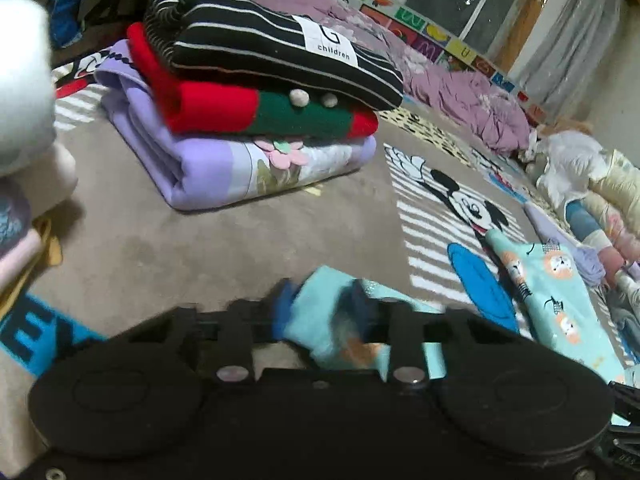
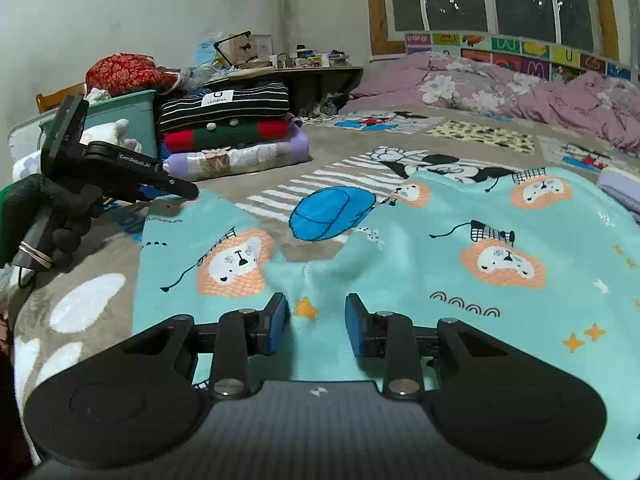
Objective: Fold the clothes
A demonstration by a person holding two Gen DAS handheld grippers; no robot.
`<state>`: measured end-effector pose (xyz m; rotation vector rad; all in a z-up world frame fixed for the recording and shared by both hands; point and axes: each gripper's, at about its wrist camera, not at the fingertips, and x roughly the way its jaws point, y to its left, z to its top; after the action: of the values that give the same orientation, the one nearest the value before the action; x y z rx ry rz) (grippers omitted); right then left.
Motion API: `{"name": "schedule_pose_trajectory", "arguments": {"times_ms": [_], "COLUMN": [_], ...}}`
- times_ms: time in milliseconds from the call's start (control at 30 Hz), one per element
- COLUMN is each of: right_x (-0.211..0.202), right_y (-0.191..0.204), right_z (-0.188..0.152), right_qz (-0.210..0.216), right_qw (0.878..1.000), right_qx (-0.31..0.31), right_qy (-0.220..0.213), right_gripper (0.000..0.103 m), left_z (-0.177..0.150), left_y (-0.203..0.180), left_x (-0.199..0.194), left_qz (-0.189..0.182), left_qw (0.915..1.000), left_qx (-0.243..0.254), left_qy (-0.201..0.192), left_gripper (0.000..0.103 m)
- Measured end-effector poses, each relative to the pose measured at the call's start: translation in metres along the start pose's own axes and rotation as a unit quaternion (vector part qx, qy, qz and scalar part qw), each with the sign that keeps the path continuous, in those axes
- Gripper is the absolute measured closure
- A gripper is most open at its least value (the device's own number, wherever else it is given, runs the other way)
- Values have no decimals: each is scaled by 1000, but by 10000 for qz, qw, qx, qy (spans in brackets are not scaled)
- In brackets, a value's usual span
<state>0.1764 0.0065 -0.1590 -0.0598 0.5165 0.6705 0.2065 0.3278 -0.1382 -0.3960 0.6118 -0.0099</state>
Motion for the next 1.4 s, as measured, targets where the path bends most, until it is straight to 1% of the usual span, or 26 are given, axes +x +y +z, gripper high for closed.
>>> {"name": "schedule_pose_trajectory", "arguments": {"times_ms": [33, 133, 200, 300, 367, 400, 433, 467, 533, 600, 633, 700, 800, 867, 900, 967, 1000, 1033, 1067, 1133, 1167, 1233, 1267, 1333, 1367, 1400], "right_x": [0, -1, 0, 4, 1, -1, -6, -11, -18, -21, -15, -4, -1, -1, 0, 1, 2, 3, 4, 4, 4, 4, 4, 3, 1, 1], "right_y": [0, -6, -12, -12, -14, -15, -10, -5, 14, 35, 44, 63, 83, 87, 88, 91, 93, 94, 94, 94, 94, 92, 91, 91, 93, 93], "right_z": [0, -1, -2, -1, 0, 1, 4, 7, 11, 14, 11, 5, -7, -8, -7, -8, -9, -10, -11, -13, -14, -15, -15, -16, -18, -18], "right_qz": [-37, -128, -76, -23, 36, 59, 15, -26, 62, 230, 310, 459, 413, 387, 392, 405, 411, 417, 407, 388, 380, 403, 407, 413, 403, 390], "right_qw": [10000, 9996, 9990, 9990, 9989, 9988, 9992, 9994, 9992, 9967, 9950, 9893, 9824, 9802, 9793, 9771, 9758, 9746, 9743, 9739, 9737, 9743, 9744, 9744, 9742, 9739], "right_qx": [-4, 254, 442, 438, 478, 487, 376, 258, -203, -713, -936, -1373, -1807, -1931, -1976, -2081, -2139, -2193, -2206, -2232, -2242, -2212, -2210, -2206, -2219, -2235], "right_qy": [-26, -71, -48, 50, 4, -26, -136, -246, -343, -317, -145, 185, 222, 202, 197, 198, 204, 208, 190, 154, 136, 116, 105, 83, 75, 66], "right_gripper": [70, 70, 70, 70, 68, 67, 67, 66, 66, 67, 67, 67, 68, 68, 68, 69, 71, 71, 71, 71, 71, 71, 71, 71, 71, 71], "left_z": [0, 3, 0, -9, -9, -9, -7, -5, -2, -4, -7, -16, -35, -49, -49, -44, -41, -36, -31, -28, -29, -39, -45, -59, -63, -59], "left_y": [-5, -12, -10, -8, -12, -14, -15, -15, -18, -29, -39, -63, -103, -126, -128, -125, -123, -121, -119, -116, -120, -138, -147, -163, -166, -161], "left_x": [-7, -35, -35, -21, -19, -22, -29, -35, -47, -51, -50, -45, -28, -8, -1, 11, 16, 18, 15, 7, 2, -5, -2, 10, 17, 19], "left_qz": [72, 562, 660, 959, 1120, 1231, 1233, 1183, 887, 109, -263, -927, -1579, -1574, -1450, -1117, -949, -667, -513, -866, -1116, -1623, -1682, -1630, -1432, -1289], "left_qw": [9999, 9961, 9954, 9933, 9905, 9883, 9876, 9876, 9890, 9909, 9880, 9763, 9521, 9411, 9455, 9609, 9676, 9725, 9734, 9710, 9659, 9490, 9437, 9363, 9363, 9444], "left_qx": [104, 368, 438, 596, 770, 839, 867, 883, 989, 1266, 1491, 1958, 2582, 2896, 2808, 2419, 2221, 2133, 2152, 2152, 2256, 2610, 2741, 2960, 3053, 2879], "left_qy": [-106, -579, -533, -262, -221, -313, -431, -541, -643, -448, -315, -15, 448, 752, 789, 757, 740, 654, 592, 587, 609, 700, 777, 956, 984, 926], "left_gripper": [98, 100, 100, 100, 88, 81, 74, 73, 73, 73, 73, 73, 78, 81, 83, 88, 88, 91, 91, 91, 91, 91, 91, 90, 86, 86]}}
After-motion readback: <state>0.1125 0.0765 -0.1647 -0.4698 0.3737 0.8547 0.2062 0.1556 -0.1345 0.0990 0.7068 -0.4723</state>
